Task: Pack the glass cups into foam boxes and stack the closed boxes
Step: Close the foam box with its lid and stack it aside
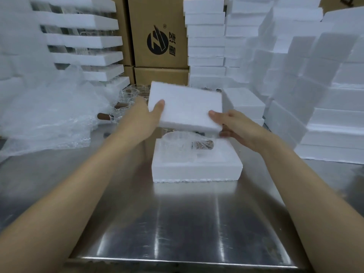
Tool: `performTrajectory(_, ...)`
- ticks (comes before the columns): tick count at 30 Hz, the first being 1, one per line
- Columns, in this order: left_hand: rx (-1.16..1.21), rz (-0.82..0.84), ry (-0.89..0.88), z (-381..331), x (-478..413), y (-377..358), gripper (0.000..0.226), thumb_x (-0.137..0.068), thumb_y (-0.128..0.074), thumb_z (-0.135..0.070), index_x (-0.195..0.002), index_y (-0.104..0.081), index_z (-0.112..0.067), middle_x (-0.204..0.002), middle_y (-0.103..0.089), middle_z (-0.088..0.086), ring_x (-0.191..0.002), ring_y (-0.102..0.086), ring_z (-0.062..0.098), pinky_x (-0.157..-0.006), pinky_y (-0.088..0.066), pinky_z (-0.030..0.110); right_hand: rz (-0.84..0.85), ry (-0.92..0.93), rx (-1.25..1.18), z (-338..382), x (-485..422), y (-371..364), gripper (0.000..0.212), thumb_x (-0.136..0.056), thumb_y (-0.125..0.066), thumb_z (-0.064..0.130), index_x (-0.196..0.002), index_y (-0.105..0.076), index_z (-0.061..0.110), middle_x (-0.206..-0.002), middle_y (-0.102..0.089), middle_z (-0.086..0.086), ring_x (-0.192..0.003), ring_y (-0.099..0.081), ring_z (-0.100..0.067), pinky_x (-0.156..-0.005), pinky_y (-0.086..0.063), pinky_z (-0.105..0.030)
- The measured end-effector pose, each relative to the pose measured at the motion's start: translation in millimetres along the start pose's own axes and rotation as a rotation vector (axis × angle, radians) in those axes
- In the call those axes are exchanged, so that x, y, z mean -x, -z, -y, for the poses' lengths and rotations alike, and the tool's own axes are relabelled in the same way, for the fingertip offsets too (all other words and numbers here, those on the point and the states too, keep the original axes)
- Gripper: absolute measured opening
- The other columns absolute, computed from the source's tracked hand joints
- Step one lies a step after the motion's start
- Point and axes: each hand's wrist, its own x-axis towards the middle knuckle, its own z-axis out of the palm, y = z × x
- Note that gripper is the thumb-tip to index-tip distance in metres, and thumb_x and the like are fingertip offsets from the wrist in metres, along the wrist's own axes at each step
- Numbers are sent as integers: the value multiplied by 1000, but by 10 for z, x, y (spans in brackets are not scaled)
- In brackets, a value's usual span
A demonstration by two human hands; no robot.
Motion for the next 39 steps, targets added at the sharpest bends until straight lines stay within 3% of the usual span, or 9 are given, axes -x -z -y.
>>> performTrajectory(2,75,-96,-157,-72,34,9,44,-97,-40,-54,-126,-41,-20,-123,-52,-3,-98,-56,7,-73,-47,29,-148,74,-266,39,-1,-14,45,-88,-67,41,-117,-57,9,-115,-69,-8,-90,-71,-19,-77,-55,-27)
performTrajectory(5,62,-40,-303,-179,135,42,77,-84,-46,-70,-140,-32,-19,-131,-26,-6,-128,-34,14,-105,-35,35,-393,117,-498,89,-3,17,52,-87,-70,34,-128,-47,12,-115,-65,-4,-91,-72,-17,-84,-56,-31)
performTrajectory(8,-120,482,-267,-250,260,142,111,-53,-47,-94,-144,-22,-36,-143,-23,-13,-133,-34,17,-110,-33,41,-513,184,-568,99,10,70,49,-91,-66,29,-131,-46,8,-113,-63,-1,-90,-71,-12,-83,-57,-28)
performTrajectory(11,-283,836,-233,-187,290,146,114,-58,-67,-78,-149,-7,-44,-157,-10,-22,-144,-20,10,-110,-23,27,-594,203,-503,78,18,79,49,-91,-66,30,-132,-45,12,-103,-63,6,-87,-69,-8,-78,-57,-25)
performTrajectory(18,-198,596,-236,-48,114,17,91,-71,-67,-67,-145,-31,-30,-148,-37,-13,-113,-38,4,-85,-33,21,-554,161,-540,43,-40,36,52,-92,-65,32,-133,-44,9,-114,-62,-1,-91,-69,-12,-79,-58,-28)
performTrajectory(24,-72,440,-286,10,79,-35,95,-63,-60,-76,-145,-38,-33,-151,-36,-16,-132,-35,3,-99,-26,24,-554,67,-670,-9,-84,-256,42,-98,-54,33,-130,-33,15,-115,-55,0,-101,-67,-23,-78,-59,-27)
performTrajectory(28,36,454,-335,-5,104,-125,81,-71,-51,-71,-143,-43,-33,-149,-39,-16,-133,-34,2,-105,-25,24,-686,223,-491,-44,-84,-364,44,-100,-49,32,-134,-26,18,-130,-52,-4,-106,-63,-19,-77,-57,-24)
performTrajectory(33,50,515,-432,28,100,-131,73,-79,-52,-58,-145,-40,-30,-142,-38,-22,-126,-30,-12,-93,-19,-6,-688,268,-437,-80,-100,-398,48,-100,-49,33,-138,-25,19,-129,-50,-2,-109,-62,-22,-75,-57,-23)
performTrajectory(39,-6,535,-413,35,64,-186,61,-92,-52,-45,-148,-36,-26,-148,-39,-9,-128,-33,0,-104,-21,17,-673,289,-385,-89,-92,-411,54,-100,-50,33,-143,-21,19,-127,-51,-1,-113,-59,-18,-75,-56,-20)
